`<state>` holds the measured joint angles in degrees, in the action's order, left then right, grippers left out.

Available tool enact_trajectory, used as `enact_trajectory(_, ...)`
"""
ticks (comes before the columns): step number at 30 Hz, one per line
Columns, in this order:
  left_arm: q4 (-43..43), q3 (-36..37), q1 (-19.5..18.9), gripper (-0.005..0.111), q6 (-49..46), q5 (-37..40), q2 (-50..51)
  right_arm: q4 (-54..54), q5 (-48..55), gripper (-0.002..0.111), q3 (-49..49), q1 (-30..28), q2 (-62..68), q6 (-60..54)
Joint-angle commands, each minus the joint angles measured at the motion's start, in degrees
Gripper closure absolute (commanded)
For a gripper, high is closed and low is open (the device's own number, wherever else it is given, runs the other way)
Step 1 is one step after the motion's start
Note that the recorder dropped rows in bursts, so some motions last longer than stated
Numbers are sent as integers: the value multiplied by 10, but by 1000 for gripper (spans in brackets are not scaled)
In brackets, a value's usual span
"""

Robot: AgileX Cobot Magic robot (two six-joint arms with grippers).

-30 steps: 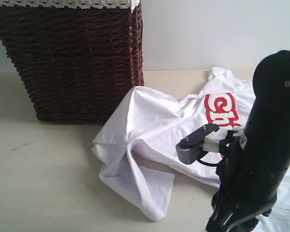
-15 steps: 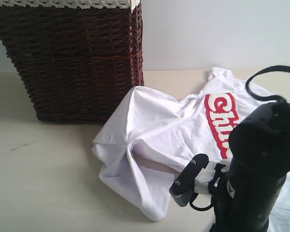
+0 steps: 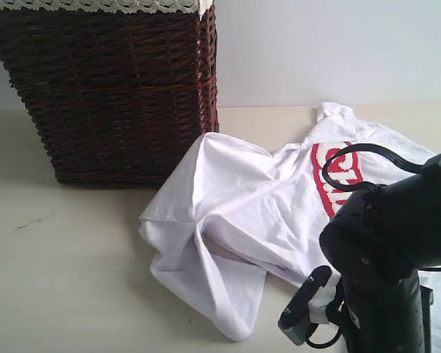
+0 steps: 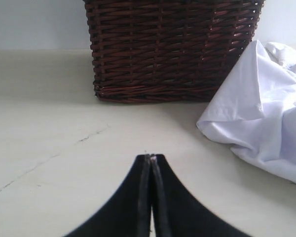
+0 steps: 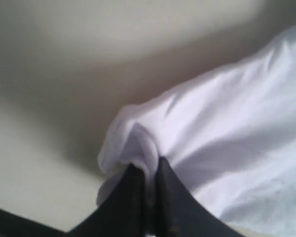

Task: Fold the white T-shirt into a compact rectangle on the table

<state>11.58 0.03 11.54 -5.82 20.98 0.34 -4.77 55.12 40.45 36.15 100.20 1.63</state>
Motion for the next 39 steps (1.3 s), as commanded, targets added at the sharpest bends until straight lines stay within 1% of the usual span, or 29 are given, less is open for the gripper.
enact_trajectory(1, 1, 0, -2, 107, 1, -2, -3, 26, 85, 108, 0, 1, -30, -42)
enact_trajectory(4, 1, 0, -2, 107, 1, -2, -3, 42, 144, 108, 0, 1, -56, -71)
enact_trajectory(9, 1, 0, -2, 107, 1, -2, -3, 92, 148, 108, 0, 1, -88, -130)
enact_trajectory(11, 1, 0, -2, 107, 1, -2, -3, 93, 148, 108, -2, 1, -91, -154)
enact_trajectory(13, 1, 0, -2, 107, 1, -2, -3, 85, 148, 108, -2, 1, -91, -154)
enact_trajectory(14, 1, 0, -2, 107, 1, -2, -3, 83, 148, 106, -2, 1, -91, -154)
enact_trajectory(15, 1, 0, -2, 107, 1, -2, -3, 81, 148, 103, -1, 1, -91, -155)
enact_trajectory(16, 1, 0, -2, 107, 1, -2, -3, 73, 148, 97, -1, 1, -91, -155)
enact_trajectory(20, 1, 0, -2, 107, 1, -2, -3, 48, 146, 65, -1, 1, -94, -119)
enact_trajectory(21, 1, 0, -2, 107, 1, -2, -3, 44, 141, 59, -1, 1, -97, -115)
enact_trajectory(22, 1, 0, -2, 107, 1, -2, -3, 43, 140, 55, 1, 1, -102, -112)
enact_trajectory(24, 1, 0, -2, 107, 1, -2, -3, 43, 148, 52, 10, 1, -109, -100)
enact_trajectory(27, 1, 0, -2, 107, 1, -2, -3, 32, 148, 56, 41, 1, -128, -62)
enact_trajectory(30, 1, 0, -2, 107, 1, -2, -3, 26, 148, 65, 76, 1, -155, -48)
enact_trajectory(32, 1, 0, -2, 107, 1, -2, -3, 26, 148, 75, 95, 1, -178, -38)
enact_trajectory(33, 1, 0, -2, 107, 1, -2, -3, 26, 131, 80, 102, 1, -189, -31)
enact_trajectory(36, 1, 0, -2, 107, 1, -2, -3, 26, 58, 103, 109, 1, -235, -24)
enact_trajectory(37, 1, 0, -2, 107, 1, -2, -3, 26, 34, 109, 109, 1, -248, -24)
enact_trajectory(39, 1, 0, -2, 107, 1, -2, -3, 26, 5, 108, 109, 1, -281, -16)
